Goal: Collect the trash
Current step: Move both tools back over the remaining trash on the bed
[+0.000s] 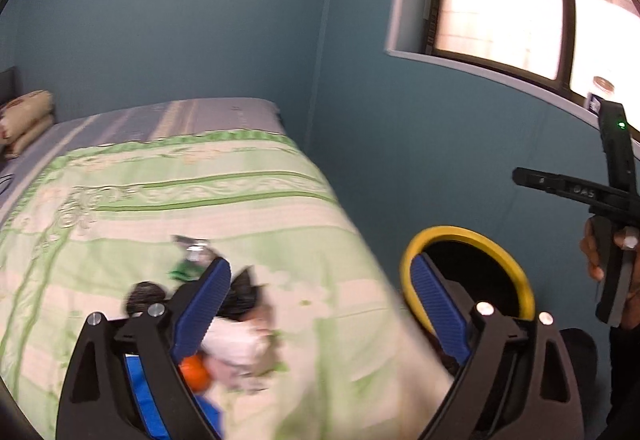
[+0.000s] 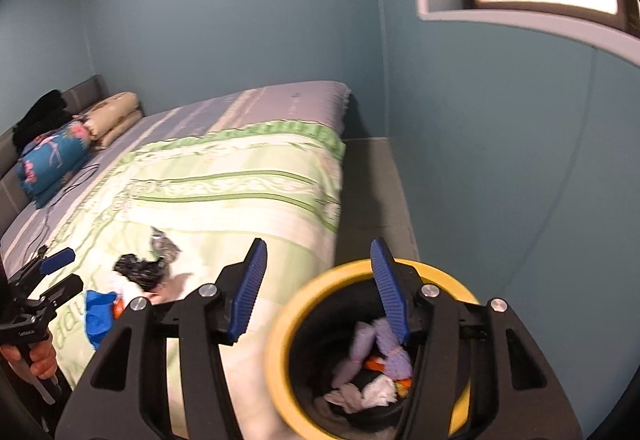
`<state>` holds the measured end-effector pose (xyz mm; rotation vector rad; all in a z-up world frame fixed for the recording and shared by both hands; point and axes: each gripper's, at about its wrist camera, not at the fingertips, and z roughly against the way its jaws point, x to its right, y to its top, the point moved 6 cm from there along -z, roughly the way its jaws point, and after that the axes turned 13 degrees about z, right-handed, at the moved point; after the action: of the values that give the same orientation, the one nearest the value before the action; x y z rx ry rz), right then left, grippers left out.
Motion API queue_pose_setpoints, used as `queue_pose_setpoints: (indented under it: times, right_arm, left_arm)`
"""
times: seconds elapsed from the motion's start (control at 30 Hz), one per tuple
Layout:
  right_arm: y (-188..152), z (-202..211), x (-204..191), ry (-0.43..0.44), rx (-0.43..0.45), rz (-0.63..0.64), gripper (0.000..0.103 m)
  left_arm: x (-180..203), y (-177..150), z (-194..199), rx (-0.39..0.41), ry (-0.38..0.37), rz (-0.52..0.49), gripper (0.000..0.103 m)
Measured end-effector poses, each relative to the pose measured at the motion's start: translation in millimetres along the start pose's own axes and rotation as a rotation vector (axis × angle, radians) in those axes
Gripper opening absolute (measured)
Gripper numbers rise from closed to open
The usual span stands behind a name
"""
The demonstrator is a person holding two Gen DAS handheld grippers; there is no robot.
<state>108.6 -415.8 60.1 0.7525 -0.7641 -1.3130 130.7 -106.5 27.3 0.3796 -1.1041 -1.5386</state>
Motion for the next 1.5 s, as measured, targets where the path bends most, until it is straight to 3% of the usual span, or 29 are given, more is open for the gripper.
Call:
queue_pose_setpoints:
  times: [0.27, 0.53, 1.03, 1.5]
  right_arm:
    - [30, -10, -67, 0.100, 0.018, 0.088, 0.058]
    - [38, -33, -131, 0.203, -0.020, 0.153, 0.059]
    - [16, -88, -221, 0.362, -0.142, 0.237, 0.058]
    - [-21, -120, -288, 0.436, -0.251, 0.418, 0.056]
  left_arm:
    - [-57, 9, 43, 0.067, 0.081, 0.076, 0.095]
    - [-93, -6, 58, 0.062, 0.137, 0.118, 0.095]
    - [-150, -63, 42, -0.039, 0.198, 0.206, 0.095]
    - [-174, -101, 18, -0.133, 0.213, 0.251, 0.095]
